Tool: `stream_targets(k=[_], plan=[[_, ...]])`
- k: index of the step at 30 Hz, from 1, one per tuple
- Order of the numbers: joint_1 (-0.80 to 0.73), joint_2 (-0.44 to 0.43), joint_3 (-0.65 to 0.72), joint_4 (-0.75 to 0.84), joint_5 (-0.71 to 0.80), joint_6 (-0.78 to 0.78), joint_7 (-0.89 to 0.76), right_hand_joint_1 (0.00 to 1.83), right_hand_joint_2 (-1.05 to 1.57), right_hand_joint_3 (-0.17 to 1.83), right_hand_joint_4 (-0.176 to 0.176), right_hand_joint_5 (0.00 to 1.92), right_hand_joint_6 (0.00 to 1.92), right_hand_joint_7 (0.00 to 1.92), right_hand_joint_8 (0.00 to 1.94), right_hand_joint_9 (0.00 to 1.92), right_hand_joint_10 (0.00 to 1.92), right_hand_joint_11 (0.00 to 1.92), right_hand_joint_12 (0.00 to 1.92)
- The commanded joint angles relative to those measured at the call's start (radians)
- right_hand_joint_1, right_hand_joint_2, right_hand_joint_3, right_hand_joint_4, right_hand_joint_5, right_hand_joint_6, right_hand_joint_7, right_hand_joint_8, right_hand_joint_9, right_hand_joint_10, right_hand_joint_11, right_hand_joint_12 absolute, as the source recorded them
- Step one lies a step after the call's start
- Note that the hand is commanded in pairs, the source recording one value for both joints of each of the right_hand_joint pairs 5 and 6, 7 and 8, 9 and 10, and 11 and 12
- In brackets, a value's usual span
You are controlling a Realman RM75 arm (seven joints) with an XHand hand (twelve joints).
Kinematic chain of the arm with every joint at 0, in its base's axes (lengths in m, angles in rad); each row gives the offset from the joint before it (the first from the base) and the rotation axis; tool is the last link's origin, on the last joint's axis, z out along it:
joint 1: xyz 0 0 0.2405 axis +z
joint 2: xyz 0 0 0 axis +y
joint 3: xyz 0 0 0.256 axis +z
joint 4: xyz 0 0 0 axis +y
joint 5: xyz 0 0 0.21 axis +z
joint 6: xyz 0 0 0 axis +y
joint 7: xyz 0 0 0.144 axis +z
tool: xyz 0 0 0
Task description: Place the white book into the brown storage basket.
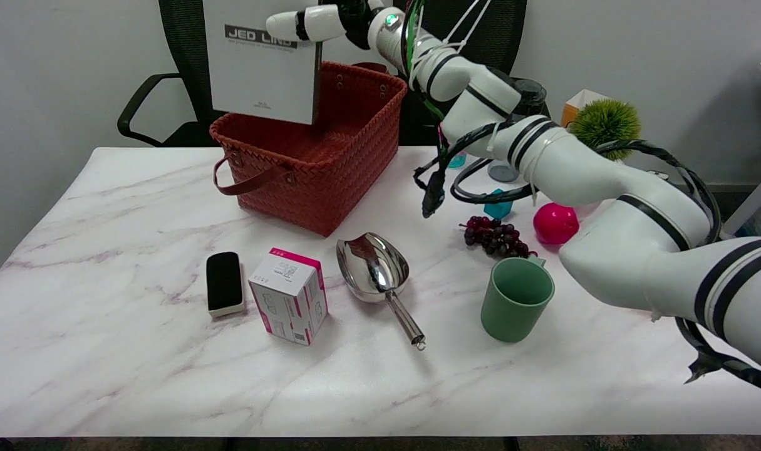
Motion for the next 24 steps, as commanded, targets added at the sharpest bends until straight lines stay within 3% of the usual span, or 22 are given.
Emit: stream_targets(k=[1,24], plan=[[-0.010,-0.067,-0.046,-0.184,-0.062,0.066,0.008,1.33,0.99,0.74,0.000,1.21,1.21,1.50,1.50,1.46,1.46,1.15,1.15],[0.093,-0.070,0.020,-0.316,-0.091,0.003,0.010,1.32,0.89,0.81,0.000,1.17,1.17,1.47,1.47,1.39,1.39,1.10,1.10]])
